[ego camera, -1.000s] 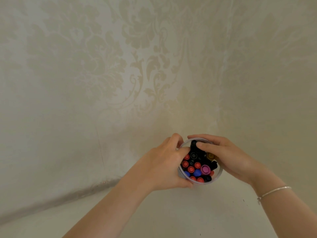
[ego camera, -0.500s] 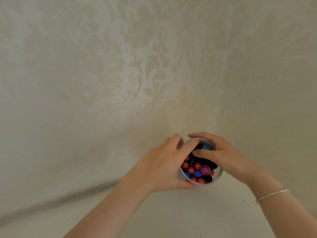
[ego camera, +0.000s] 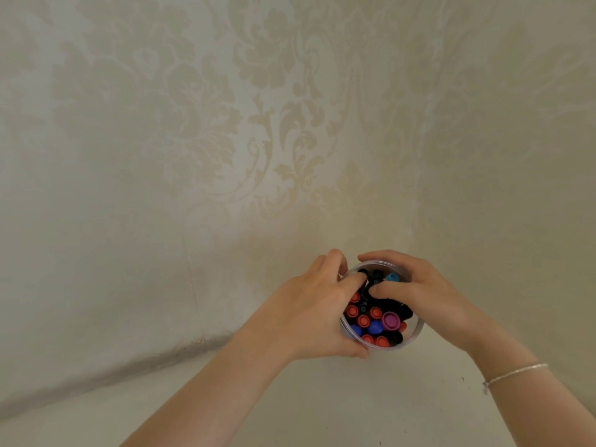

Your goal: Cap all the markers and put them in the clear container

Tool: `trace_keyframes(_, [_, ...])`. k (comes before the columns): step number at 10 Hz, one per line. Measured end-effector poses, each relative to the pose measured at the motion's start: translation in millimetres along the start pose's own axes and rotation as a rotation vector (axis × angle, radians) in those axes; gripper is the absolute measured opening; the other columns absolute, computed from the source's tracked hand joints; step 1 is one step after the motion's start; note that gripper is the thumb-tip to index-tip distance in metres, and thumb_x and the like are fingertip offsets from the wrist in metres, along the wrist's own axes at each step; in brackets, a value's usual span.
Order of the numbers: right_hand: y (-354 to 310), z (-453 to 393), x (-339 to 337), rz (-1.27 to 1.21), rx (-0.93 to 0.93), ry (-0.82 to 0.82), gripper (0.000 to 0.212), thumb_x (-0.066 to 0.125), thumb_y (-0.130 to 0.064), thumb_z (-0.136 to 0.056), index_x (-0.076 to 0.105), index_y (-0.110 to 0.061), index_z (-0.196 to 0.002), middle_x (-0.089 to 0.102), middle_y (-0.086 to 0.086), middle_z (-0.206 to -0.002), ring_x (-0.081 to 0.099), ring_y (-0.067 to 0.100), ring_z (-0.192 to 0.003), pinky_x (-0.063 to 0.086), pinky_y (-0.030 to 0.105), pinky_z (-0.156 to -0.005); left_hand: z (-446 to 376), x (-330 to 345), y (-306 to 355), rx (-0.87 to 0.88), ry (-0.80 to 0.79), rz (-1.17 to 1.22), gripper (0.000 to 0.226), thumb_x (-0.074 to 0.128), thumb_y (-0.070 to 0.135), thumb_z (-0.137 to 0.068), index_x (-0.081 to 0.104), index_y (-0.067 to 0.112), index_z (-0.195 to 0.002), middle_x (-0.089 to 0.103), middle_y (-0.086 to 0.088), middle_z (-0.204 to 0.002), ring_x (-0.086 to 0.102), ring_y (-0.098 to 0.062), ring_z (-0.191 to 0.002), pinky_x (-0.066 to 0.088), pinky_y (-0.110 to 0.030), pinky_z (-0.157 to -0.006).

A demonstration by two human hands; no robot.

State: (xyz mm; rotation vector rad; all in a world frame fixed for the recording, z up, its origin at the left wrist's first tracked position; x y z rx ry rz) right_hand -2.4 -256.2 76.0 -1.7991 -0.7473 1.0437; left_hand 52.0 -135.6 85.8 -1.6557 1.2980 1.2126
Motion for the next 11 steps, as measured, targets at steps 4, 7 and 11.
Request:
trace_keyframes(4, [0.6, -4.2, 1.4, -0.054, 0.012, 0.022, 0.029, 0.048, -0.005, -0.094, 0.072, -0.018, -0.102, 0.074, -0.003, -0.096, 0.068, 0.012, -0.093, 0.054, 0.024, -0.082, -4.5, 9.7, -2.8, 0.05, 0.009, 0.146, 0.1, 0.08, 0.053, -0.066, 0.024, 0.031, -0.147, 0.023, 0.018, -0.15, 0.044, -0.006, -0.125, 0.04, -0.017, -0.096])
trace_keyframes(7, [22.7, -15.0, -9.7, -0.472, 0.042, 0.158, 0.029, 0.047, -0.02, -0.095, 0.066, -0.008, -0.114, 0.069, 0.009, -0.114, 0.061, 0.024, -0.112, 0.043, 0.039, -0.098, -13.1, 19.5, -39.7, -0.147, 0.056, 0.876, 0.096, 0.087, 0.039, -0.064, 0.031, 0.053, -0.14, 0.056, 0.017, -0.133, 0.056, -0.001, -0.118, 0.047, -0.03, -0.103])
trace_keyframes(11, [24.2, -15.7, -6.1, -0.271, -0.024, 0.388, 0.03, 0.04, -0.026, -0.101, 0.06, -0.022, -0.123, 0.064, -0.006, -0.117, 0.06, 0.0, -0.099, 0.048, 0.006, -0.075, -19.6, 65.2, -52.3, -0.211, 0.077, 1.205, 0.098, 0.081, 0.038, -0.065, 0.031, 0.024, -0.148, 0.048, 0.008, -0.145, 0.048, -0.005, -0.13, 0.04, -0.029, -0.109])
Point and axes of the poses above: each hand's wrist, its own z-axis away from the middle knuckle, its own x-axis out of the palm, y = z × x, the point moved 7 cm from there along -z, towards the middle knuckle
